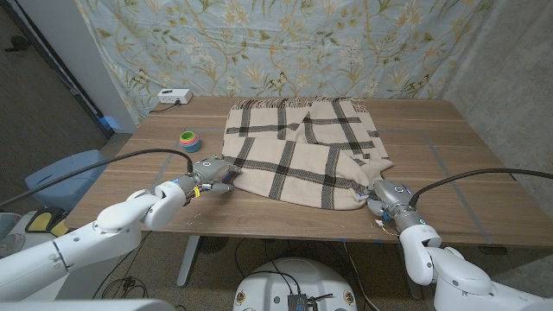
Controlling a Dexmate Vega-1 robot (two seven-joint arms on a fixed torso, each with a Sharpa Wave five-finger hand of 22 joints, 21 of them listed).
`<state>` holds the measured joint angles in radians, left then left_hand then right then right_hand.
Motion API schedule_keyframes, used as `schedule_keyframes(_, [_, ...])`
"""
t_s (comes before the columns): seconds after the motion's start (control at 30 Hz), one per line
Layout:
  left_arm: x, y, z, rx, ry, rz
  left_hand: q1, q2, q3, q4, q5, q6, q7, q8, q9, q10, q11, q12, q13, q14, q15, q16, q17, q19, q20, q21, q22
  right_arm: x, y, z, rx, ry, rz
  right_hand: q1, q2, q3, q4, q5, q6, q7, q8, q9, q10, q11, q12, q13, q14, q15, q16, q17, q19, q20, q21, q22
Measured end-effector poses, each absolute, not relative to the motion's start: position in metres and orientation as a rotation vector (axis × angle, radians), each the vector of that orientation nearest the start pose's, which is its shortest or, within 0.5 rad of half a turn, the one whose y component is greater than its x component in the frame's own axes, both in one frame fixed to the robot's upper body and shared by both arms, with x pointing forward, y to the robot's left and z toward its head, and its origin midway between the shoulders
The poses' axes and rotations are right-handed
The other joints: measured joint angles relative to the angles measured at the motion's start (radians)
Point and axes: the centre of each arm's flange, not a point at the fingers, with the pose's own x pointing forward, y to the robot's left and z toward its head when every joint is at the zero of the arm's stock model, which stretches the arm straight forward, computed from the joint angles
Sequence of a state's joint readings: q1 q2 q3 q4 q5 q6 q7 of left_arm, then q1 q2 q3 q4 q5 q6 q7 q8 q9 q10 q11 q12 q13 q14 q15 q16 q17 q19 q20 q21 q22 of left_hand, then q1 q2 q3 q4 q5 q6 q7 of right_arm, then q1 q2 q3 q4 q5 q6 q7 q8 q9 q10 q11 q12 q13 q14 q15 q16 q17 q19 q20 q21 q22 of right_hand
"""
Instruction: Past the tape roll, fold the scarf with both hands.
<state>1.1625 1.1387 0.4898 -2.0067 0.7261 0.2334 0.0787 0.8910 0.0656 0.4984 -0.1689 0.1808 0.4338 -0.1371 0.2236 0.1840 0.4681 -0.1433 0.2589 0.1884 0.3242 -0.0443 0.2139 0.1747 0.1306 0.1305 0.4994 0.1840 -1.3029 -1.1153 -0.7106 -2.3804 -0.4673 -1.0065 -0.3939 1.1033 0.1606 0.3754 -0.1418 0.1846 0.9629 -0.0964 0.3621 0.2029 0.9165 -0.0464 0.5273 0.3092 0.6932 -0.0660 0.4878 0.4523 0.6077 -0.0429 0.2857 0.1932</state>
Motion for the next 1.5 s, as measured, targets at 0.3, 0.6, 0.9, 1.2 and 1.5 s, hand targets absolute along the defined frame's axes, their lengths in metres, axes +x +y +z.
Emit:
schedule_keyframes(0.3, [0.540,0.280,-0.085,1.863,-0.551,0.035,0.087,0.118,-0.011,0.052,-0.003,0.350,0.020,0.076,0.009,0.324,0.005,0.059,0.015,0.095,0.000,0.012,0.004,0.030,0.002,-0.008,0.005,0.444,-0.253,-0.149,-1.437,-0.243,-0.271,0.000,0.000,0.000,0.000,0.000,0.000,0.000,0.000,0.000,0.000,0.000,0.006,0.005,0.000,0.000,-0.004,0.002,0.000,0.000,0.000,0.000])
schedule_keyframes(0.6, [0.538,0.280,-0.075,1.844,-0.517,0.042,0.046,0.132,0.086,0.229,0.053,0.339,0.042,0.140,0.087,0.182,0.017,-0.026,0.047,0.067,0.001,-0.012,0.014,0.030,0.002,-0.008,0.009,0.444,-0.255,-0.147,-1.427,-0.239,-0.289,0.000,0.000,0.000,0.000,0.000,0.000,0.000,-0.004,0.004,0.000,0.000,0.013,0.009,0.000,0.000,-0.004,0.005,0.000,0.000,0.004,0.000])
schedule_keyframes(0.9, [0.514,0.285,-0.049,1.768,-0.534,0.066,0.050,0.128,0.123,0.213,0.056,0.326,0.078,0.151,0.119,0.135,0.036,-0.052,0.039,0.056,0.001,-0.027,0.002,0.030,0.002,-0.008,0.007,0.442,-0.257,-0.143,-1.412,-0.251,-0.324,0.004,0.004,0.000,0.000,0.004,0.000,0.000,-0.004,0.004,0.000,0.000,0.013,0.014,0.000,0.000,-0.011,0.009,0.000,0.000,0.008,0.000])
schedule_keyframes(1.2, [0.486,0.292,-0.027,1.712,-0.579,0.114,0.042,0.111,0.128,0.218,0.047,0.300,0.123,0.092,0.094,0.101,0.045,-0.056,0.025,0.056,0.001,-0.027,0.002,0.023,0.009,-0.008,0.006,0.440,-0.257,-0.140,-1.406,-0.268,-0.344,0.004,0.004,0.000,0.000,0.004,0.000,0.000,-0.004,0.004,0.000,0.000,0.021,0.018,0.000,0.000,-0.015,0.009,0.000,0.000,0.008,0.000])
schedule_keyframes(1.5, [0.465,0.298,-0.012,1.639,-0.636,0.142,0.041,0.111,0.141,0.200,0.040,0.291,0.165,0.067,0.076,0.082,0.054,-0.059,0.016,0.046,0.000,-0.027,0.002,0.013,0.019,-0.008,0.007,0.439,-0.256,-0.138,-1.402,-0.289,-0.357,0.004,0.004,0.003,0.003,0.004,0.005,0.005,-0.004,0.004,0.000,0.000,0.028,0.024,0.000,0.000,-0.022,0.014,0.000,0.000,0.008,0.000])
